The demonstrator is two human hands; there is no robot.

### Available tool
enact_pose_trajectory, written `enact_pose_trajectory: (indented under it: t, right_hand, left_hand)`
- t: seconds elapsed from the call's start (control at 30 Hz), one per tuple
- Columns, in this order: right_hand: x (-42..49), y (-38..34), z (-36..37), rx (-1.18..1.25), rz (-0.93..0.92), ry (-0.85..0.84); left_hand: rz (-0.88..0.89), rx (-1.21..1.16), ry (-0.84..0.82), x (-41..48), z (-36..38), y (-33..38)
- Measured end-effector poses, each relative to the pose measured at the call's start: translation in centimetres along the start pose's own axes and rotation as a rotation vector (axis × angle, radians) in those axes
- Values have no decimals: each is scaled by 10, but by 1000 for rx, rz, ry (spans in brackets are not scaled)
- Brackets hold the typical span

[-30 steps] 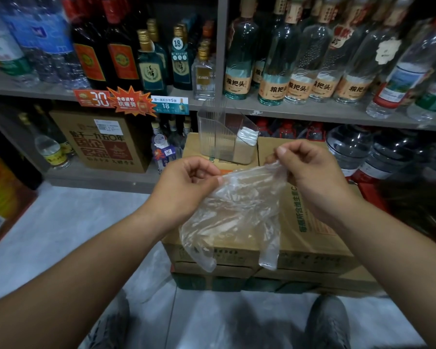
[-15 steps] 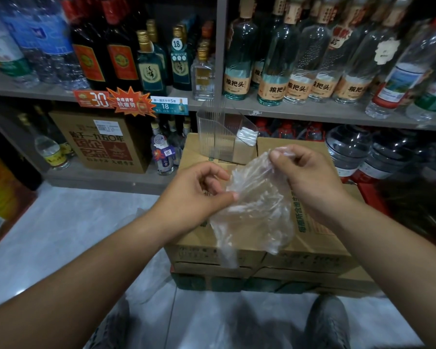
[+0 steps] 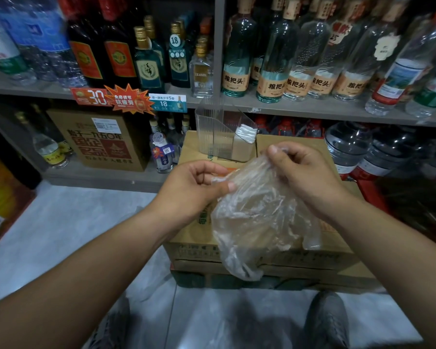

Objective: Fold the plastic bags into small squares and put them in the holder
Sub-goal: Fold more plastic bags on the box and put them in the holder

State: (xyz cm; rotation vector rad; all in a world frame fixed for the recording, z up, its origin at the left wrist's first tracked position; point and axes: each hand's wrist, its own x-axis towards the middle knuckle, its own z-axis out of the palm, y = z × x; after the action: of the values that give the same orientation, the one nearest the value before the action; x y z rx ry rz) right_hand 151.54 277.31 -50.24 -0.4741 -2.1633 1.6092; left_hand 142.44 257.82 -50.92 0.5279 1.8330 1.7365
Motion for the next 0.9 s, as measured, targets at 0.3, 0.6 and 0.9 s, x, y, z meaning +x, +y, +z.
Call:
enact_pose_trajectory:
  t: [0.3, 0.6, 0.9]
  right_hand:
    - [10, 0, -13, -62, 150, 35]
    - [15, 6, -7, -268, -40, 175]
    - [-44, 0, -8, -277, 45, -515]
  left_hand:
    - [-142, 93, 10, 3, -11, -6]
    - [-184, 103, 126, 9, -20, -15]
    - [-212, 16, 252, 17, -39, -28]
